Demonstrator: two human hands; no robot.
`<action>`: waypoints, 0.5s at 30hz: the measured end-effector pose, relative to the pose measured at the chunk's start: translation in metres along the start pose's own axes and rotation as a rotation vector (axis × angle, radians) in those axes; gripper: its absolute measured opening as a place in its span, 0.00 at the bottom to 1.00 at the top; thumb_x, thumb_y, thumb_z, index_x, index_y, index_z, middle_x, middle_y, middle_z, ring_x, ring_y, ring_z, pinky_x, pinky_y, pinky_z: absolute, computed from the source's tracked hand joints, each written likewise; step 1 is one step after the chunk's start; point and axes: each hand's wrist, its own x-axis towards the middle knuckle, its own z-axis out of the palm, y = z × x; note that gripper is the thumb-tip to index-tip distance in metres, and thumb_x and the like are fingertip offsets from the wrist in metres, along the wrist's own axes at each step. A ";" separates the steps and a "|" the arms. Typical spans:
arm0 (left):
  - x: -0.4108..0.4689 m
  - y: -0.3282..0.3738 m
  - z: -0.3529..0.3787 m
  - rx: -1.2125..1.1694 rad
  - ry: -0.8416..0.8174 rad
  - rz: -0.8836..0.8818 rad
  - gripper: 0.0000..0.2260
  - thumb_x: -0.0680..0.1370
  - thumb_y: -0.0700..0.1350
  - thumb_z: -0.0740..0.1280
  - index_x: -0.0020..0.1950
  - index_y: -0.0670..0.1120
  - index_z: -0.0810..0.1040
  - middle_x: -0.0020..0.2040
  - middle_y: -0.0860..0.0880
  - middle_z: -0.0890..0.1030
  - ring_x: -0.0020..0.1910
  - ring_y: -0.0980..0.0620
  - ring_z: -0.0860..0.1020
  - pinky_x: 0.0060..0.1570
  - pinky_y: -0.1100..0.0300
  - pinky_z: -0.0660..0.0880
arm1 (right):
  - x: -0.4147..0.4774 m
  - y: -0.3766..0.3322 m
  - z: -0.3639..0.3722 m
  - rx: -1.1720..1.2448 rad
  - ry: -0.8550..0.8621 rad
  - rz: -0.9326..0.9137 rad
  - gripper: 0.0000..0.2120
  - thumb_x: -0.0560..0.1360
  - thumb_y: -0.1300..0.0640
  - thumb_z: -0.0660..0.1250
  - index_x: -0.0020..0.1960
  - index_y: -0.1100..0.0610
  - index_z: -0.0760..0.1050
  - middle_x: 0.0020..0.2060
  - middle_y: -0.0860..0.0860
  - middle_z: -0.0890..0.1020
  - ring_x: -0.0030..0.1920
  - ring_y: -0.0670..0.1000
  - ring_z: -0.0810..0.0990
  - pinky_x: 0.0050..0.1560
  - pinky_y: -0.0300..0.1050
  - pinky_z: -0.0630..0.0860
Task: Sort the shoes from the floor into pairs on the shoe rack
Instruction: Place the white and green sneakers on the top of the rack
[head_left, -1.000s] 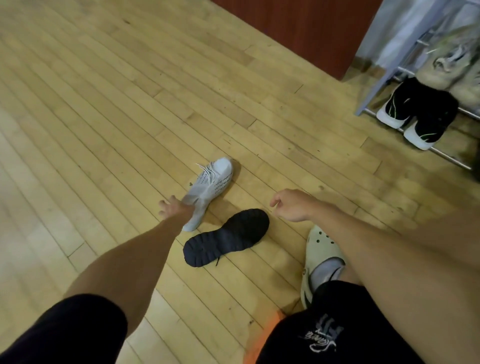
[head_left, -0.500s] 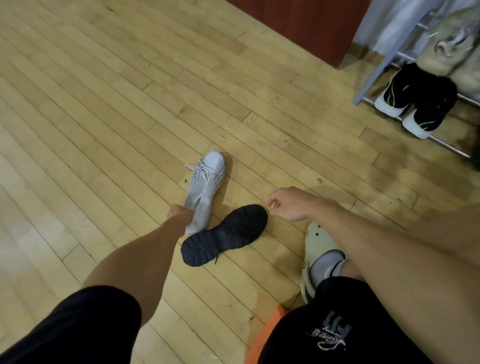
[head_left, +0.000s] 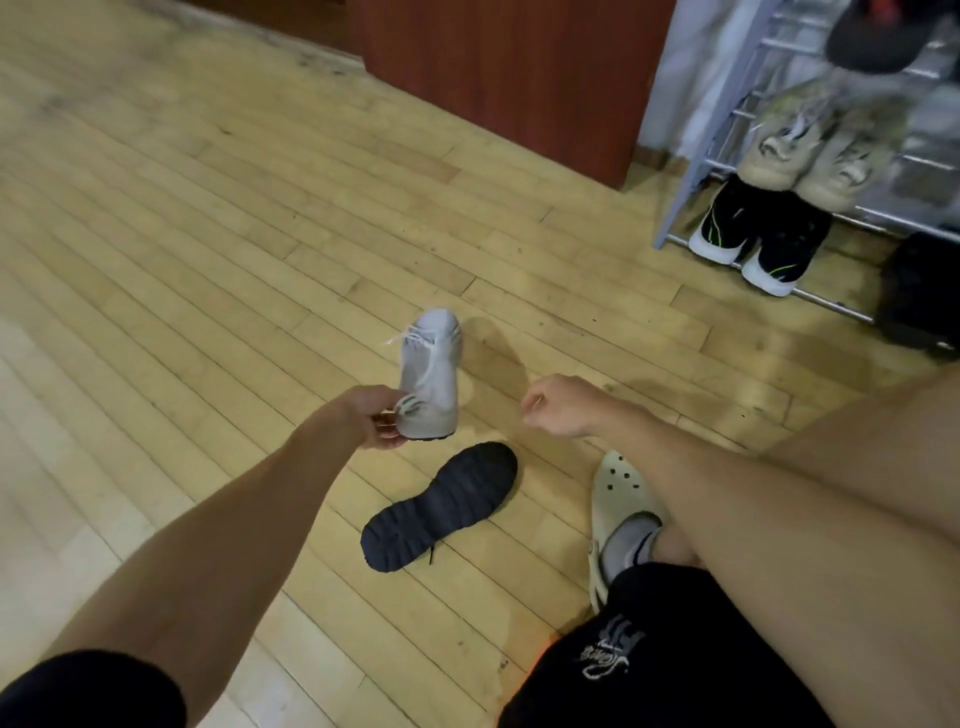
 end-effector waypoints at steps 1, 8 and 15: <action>-0.010 0.013 0.011 0.015 -0.028 0.056 0.04 0.74 0.33 0.68 0.42 0.38 0.74 0.43 0.42 0.75 0.39 0.46 0.75 0.47 0.52 0.75 | -0.003 0.002 -0.010 0.031 0.031 0.004 0.16 0.77 0.54 0.62 0.63 0.55 0.75 0.63 0.54 0.77 0.61 0.54 0.76 0.53 0.41 0.70; -0.097 0.112 0.133 0.226 -0.314 0.416 0.06 0.70 0.32 0.66 0.38 0.42 0.78 0.36 0.48 0.78 0.35 0.50 0.79 0.34 0.58 0.78 | -0.051 0.006 -0.132 0.459 0.482 -0.037 0.29 0.76 0.38 0.59 0.51 0.65 0.78 0.48 0.60 0.83 0.49 0.60 0.81 0.53 0.50 0.77; -0.200 0.161 0.277 0.503 -0.597 0.657 0.10 0.72 0.29 0.62 0.38 0.38 0.82 0.36 0.45 0.83 0.33 0.49 0.81 0.35 0.57 0.81 | -0.167 0.079 -0.241 0.392 0.856 -0.045 0.14 0.75 0.55 0.68 0.58 0.58 0.77 0.47 0.51 0.81 0.51 0.55 0.81 0.56 0.52 0.77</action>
